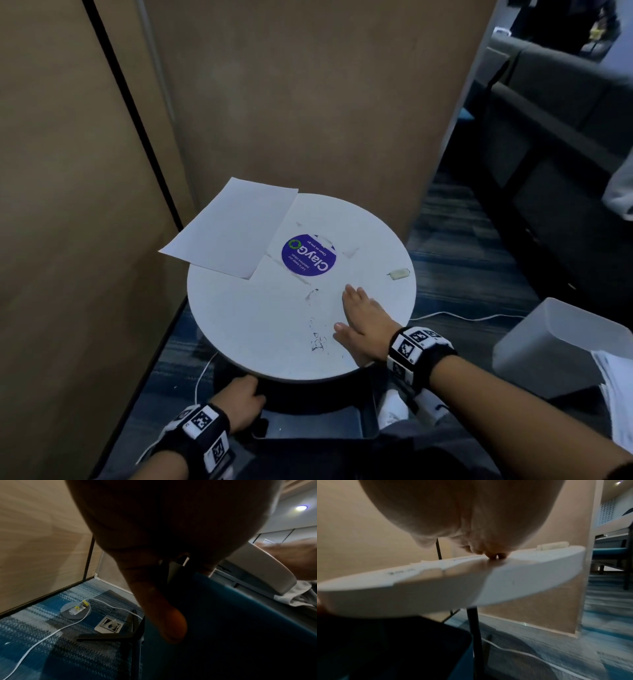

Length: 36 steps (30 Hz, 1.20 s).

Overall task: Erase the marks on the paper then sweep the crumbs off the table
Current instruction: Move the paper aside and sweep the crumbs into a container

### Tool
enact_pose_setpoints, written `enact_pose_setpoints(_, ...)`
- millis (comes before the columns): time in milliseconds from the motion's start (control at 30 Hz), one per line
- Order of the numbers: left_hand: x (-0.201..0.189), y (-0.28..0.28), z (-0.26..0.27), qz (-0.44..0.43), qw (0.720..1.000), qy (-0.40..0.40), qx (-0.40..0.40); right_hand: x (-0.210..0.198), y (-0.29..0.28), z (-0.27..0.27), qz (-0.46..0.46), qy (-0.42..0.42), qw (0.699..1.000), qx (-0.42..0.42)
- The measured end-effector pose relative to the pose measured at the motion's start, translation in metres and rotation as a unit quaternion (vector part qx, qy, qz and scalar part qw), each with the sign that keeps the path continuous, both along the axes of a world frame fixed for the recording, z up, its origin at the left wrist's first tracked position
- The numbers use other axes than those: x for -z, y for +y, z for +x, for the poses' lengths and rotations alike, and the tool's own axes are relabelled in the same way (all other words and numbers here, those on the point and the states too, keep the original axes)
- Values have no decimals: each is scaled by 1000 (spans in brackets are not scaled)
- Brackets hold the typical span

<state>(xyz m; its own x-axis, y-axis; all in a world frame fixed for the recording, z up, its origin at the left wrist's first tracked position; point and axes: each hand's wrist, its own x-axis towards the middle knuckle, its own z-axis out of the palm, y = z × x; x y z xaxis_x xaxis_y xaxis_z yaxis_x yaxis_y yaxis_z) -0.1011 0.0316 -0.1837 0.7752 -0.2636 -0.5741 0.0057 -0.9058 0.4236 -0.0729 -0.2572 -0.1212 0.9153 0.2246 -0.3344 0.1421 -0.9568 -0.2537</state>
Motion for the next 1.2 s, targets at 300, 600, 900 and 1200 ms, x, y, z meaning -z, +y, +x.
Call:
enact_pose_setpoints(300,11,32,-9,-87,996,-3,-24,-9,37,-52,35,18,994,-103)
enact_pose_setpoints(600,6,30,-12,-115,993,-13,-38,2,29,-27,-5,-12,1000,19)
enact_pose_setpoints(900,-5,30,-16,-129,990,-3,-61,-16,40,-38,209,-28,977,42)
enact_pose_setpoints(1200,-5,38,-21,-150,987,-18,-53,7,55,-92,8,-19,989,-145)
